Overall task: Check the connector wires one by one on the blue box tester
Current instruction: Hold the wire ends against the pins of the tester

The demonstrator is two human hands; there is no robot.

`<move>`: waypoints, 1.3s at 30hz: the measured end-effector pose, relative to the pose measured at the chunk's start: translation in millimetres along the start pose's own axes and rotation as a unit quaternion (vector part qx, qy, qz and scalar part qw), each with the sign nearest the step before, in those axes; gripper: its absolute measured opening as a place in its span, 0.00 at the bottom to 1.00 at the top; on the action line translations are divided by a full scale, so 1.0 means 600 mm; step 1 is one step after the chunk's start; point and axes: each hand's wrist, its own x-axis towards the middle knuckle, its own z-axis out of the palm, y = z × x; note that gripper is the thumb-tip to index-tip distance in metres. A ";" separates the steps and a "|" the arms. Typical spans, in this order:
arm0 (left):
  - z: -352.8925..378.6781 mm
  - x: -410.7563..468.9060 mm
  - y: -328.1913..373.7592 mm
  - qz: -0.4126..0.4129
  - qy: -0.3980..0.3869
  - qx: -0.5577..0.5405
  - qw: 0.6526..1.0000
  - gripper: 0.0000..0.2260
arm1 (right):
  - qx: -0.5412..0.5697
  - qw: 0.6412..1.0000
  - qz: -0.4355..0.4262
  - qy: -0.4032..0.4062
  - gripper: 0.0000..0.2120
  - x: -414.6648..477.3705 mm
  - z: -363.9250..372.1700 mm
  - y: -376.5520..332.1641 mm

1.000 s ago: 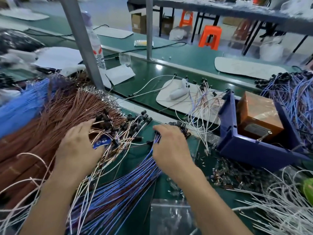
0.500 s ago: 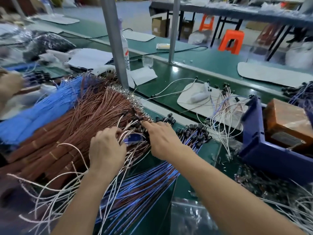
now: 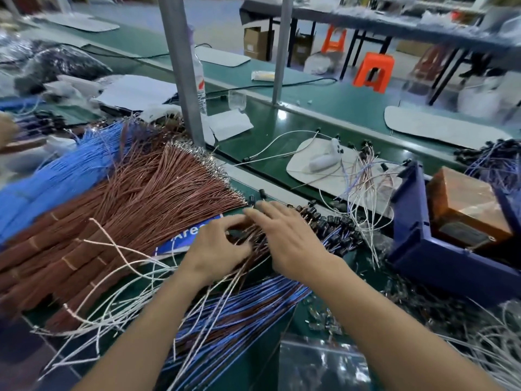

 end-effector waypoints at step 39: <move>0.021 -0.024 -0.050 0.023 0.066 0.106 0.992 0.11 | -0.009 0.997 0.080 -0.001 0.11 0.077 -0.083 0.023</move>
